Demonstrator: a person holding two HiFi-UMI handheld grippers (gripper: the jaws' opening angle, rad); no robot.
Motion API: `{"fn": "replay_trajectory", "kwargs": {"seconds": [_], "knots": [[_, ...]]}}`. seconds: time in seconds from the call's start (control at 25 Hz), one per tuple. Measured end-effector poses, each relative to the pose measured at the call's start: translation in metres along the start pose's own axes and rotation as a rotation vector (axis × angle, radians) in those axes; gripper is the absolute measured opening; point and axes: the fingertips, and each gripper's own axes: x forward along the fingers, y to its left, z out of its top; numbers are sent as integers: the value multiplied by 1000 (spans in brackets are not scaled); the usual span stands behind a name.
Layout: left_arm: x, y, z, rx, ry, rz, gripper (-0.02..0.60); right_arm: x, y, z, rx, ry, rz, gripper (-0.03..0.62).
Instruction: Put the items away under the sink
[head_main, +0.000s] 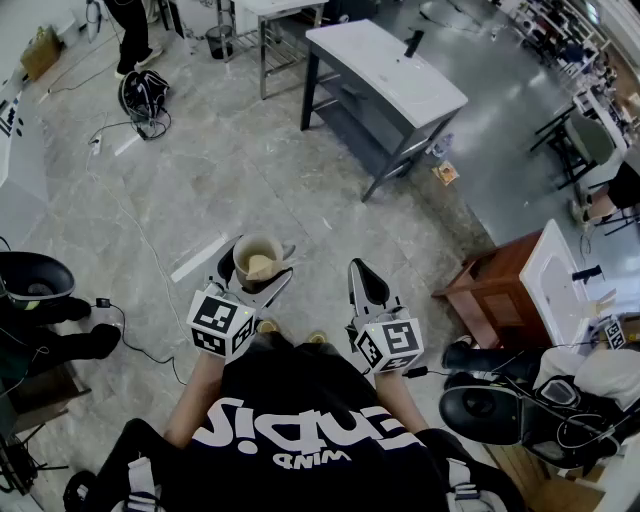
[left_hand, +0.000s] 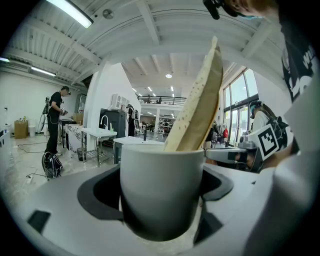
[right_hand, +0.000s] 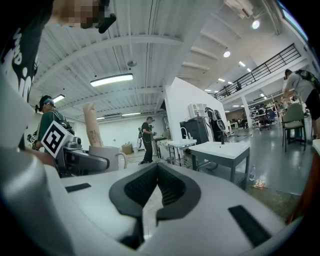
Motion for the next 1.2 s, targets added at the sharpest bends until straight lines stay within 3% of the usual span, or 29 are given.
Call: {"fn": "replay_trajectory", "kwargs": {"seconds": [0.6, 1.2], "knots": [[-4, 23, 1, 14, 3, -18, 465, 25, 23, 3, 24, -14, 43, 18], [-9, 75, -4, 35, -20, -59, 465, 74, 48, -8, 8, -20, 2, 18]]}}
